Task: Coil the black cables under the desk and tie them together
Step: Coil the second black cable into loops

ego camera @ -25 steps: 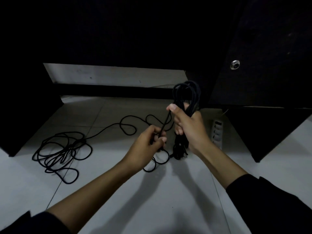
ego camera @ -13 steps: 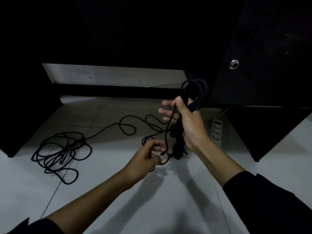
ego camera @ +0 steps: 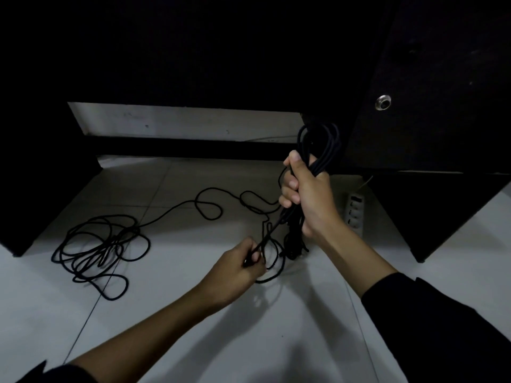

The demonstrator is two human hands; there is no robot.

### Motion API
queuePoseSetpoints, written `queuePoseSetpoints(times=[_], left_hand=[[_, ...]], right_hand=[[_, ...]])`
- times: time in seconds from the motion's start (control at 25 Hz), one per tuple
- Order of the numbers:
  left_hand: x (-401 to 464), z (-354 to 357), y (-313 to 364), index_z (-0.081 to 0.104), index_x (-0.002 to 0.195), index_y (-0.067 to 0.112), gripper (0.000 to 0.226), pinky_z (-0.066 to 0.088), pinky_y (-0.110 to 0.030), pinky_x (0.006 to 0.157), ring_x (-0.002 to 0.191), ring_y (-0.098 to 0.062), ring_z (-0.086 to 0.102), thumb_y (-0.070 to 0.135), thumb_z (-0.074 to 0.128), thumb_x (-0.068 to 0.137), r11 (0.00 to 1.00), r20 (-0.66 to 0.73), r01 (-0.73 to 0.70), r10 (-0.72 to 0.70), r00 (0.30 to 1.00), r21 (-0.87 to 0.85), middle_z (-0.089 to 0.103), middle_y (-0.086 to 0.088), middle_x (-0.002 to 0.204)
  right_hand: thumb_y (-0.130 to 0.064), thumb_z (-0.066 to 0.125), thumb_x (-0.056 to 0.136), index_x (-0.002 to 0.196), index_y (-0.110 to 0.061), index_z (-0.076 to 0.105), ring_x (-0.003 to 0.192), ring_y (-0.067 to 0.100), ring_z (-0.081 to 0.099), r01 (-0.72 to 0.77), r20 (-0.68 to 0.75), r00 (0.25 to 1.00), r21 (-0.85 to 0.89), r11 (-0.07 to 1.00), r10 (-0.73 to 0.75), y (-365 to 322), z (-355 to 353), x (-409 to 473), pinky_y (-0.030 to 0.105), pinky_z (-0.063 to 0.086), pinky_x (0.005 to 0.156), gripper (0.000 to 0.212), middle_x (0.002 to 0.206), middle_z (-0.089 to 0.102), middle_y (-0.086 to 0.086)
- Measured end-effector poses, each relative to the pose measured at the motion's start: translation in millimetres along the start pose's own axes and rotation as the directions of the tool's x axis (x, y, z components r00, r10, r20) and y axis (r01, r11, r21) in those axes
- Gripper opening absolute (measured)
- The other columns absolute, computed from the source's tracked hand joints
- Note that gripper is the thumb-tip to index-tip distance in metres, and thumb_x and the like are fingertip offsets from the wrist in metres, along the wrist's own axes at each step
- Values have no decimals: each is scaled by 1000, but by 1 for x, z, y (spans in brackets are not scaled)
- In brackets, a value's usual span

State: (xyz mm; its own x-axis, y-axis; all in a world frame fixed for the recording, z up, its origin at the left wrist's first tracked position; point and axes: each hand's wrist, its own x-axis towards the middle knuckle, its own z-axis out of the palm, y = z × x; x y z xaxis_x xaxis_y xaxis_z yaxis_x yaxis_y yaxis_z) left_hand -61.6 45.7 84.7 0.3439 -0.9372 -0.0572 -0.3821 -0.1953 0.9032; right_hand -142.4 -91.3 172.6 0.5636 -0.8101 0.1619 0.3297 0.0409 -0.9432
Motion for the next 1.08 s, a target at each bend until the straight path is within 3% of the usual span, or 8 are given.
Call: queuePoseSetpoints(times=[0.12,0.24,0.32,0.48,0.6,0.76,0.96,1.08], left_hand=[[-6,2,-13,38,89,20,14,37,-17,66,76,-10,45,16,49,96,972,-17,-132,138,990,193,49,3,87],[-11,-7,-38,39,118,26,26,38,-6,88,115,4,49,9,43,99,955,124,-157,129,984,253,53,9,122],[-13,-14,-45,38,128,32,38,39,-13,97,123,8,48,7,43,100,968,122,-121,96,988,221,55,14,129],[-6,-16,-33,49,121,29,26,51,-18,72,79,-7,65,15,48,99,981,-122,33,-58,991,-191,71,8,99],[3,-25,-16,61,104,18,13,41,-7,61,71,2,57,21,49,99,985,-136,70,-92,986,-156,69,15,84],[8,-34,4,62,115,18,22,39,-1,56,62,15,55,24,47,100,973,-62,114,-128,990,-200,64,6,98],[18,-36,21,57,107,10,17,33,-16,50,53,-5,36,22,48,99,934,-167,46,-112,980,-355,42,3,74],[21,-33,32,52,100,8,16,32,-17,43,48,-5,37,24,51,97,930,-221,-20,-67,973,-367,51,-2,77]], right_hand=[[-29,47,101,87,-11,51,37,5,27,-4,-7,1000,40,999,5,-3,-4,3,20,27,37,23,52,34,-6],[-29,47,101,86,-11,51,36,5,27,-8,0,1000,52,999,8,-6,-9,4,19,26,37,24,51,34,-5],[-29,48,101,86,-11,51,36,6,26,-17,20,1000,67,998,16,-6,-11,4,19,26,37,23,52,33,-5],[-29,49,100,87,-11,53,36,6,26,-42,67,997,75,996,37,-3,-13,5,19,26,37,23,53,34,-4],[-30,50,100,87,-11,54,36,6,26,-68,97,993,56,996,62,-2,-13,6,19,26,37,23,54,34,-4],[-29,51,99,87,-11,54,36,6,25,-103,149,984,-5,995,102,-4,-17,6,18,24,37,22,53,33,-3],[-28,52,99,87,-10,54,35,6,26,-168,199,962,-114,979,188,5,-12,-3,18,25,36,22,50,35,-4],[-29,53,98,86,-9,55,35,8,27,-159,219,956,-169,973,194,13,-8,-7,19,26,37,23,51,37,-3]])
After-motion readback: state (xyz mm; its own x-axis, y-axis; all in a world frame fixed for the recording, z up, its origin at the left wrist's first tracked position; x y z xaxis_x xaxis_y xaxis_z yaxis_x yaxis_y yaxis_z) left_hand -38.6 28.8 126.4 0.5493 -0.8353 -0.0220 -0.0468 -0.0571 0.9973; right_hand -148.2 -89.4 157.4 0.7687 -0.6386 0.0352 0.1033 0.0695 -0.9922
